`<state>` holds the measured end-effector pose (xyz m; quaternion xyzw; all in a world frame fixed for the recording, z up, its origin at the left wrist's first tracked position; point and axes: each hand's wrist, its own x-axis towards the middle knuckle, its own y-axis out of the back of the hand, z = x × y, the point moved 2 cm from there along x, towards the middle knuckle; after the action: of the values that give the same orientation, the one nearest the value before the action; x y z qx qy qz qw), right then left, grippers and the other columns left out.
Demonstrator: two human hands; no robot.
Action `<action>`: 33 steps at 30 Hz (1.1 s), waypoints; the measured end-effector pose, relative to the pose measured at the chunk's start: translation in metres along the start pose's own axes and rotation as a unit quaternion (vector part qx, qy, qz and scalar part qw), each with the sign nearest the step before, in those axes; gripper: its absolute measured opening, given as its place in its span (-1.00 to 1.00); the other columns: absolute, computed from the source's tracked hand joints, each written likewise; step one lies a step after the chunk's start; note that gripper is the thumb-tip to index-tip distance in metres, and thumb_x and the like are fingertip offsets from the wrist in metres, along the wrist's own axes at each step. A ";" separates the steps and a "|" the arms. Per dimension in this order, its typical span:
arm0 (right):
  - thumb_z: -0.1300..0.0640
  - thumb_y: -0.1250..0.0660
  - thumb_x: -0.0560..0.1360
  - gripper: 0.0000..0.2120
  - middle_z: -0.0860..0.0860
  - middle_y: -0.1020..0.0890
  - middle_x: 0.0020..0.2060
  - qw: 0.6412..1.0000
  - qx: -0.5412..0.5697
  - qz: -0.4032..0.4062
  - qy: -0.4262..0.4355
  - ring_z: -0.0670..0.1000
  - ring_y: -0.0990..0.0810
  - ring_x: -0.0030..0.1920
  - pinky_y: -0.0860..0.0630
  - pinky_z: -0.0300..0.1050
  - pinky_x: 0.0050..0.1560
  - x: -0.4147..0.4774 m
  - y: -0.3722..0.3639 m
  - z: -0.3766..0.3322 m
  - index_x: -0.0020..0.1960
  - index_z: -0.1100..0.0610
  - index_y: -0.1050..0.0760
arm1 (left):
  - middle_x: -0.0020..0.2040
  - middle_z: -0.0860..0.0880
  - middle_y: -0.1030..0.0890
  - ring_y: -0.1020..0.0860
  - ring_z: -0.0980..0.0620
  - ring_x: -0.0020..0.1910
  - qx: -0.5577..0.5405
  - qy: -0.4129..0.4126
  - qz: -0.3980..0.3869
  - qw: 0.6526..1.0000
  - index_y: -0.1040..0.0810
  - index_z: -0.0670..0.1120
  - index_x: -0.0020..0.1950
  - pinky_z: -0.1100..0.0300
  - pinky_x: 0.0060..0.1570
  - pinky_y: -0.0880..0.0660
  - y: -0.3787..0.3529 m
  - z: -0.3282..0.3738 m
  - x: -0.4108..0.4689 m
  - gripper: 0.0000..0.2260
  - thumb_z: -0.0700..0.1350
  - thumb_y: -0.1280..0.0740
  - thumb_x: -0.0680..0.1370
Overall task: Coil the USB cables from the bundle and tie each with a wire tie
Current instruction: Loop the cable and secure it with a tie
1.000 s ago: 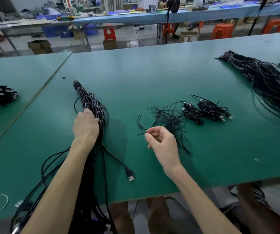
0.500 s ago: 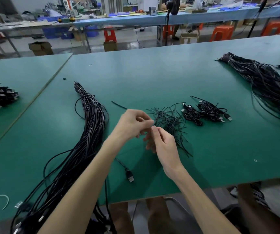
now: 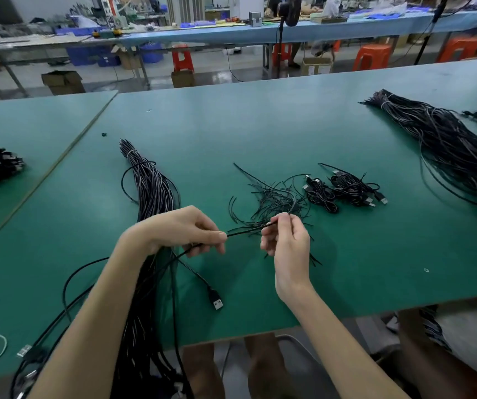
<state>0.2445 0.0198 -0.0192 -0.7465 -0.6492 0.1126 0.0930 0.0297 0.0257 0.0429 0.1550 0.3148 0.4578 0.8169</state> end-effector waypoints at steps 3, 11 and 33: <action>0.02 -0.11 0.75 -0.66 -0.04 -0.57 -0.36 0.999 0.044 0.026 -0.009 -0.07 -0.45 -0.43 -0.41 -0.27 -0.42 0.001 0.002 0.000 -0.13 0.14 -0.43 | -0.36 -0.01 -0.44 -0.39 0.03 -0.45 -0.034 0.012 -0.074 0.997 -0.65 -0.12 -0.12 0.22 -0.35 -0.44 0.004 -0.015 -0.007 -0.60 0.22 -0.39 0.59; -0.14 -0.18 0.69 -0.61 0.05 -0.69 -0.22 0.984 -0.086 -0.151 0.040 -0.03 -0.62 -0.30 -0.44 -0.33 -0.31 -0.004 -0.012 0.002 0.03 0.16 -0.58 | -0.46 0.10 -0.33 -0.24 0.18 -0.62 -0.602 -0.071 0.236 0.759 -0.45 -0.08 -0.11 0.34 -0.58 -0.24 -0.009 -0.001 0.027 -0.76 -0.02 -0.22 0.71; 0.12 -0.40 0.62 -0.86 0.04 -0.61 -0.38 0.987 -0.044 -0.151 0.044 -0.13 -0.38 -0.47 -0.29 -0.29 -0.49 0.000 -0.010 0.007 0.00 0.15 -0.47 | 0.39 -0.19 -0.57 -0.57 -0.18 0.32 -0.421 -0.157 0.066 0.891 -0.58 -0.18 0.37 0.04 0.25 -0.53 -0.046 -0.008 0.040 -0.60 0.07 -0.21 0.71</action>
<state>0.2332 0.0209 -0.0230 -0.6477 -0.7539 0.0356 0.1039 0.0696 0.0349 -0.0024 -0.1134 -0.0508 0.5696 0.8125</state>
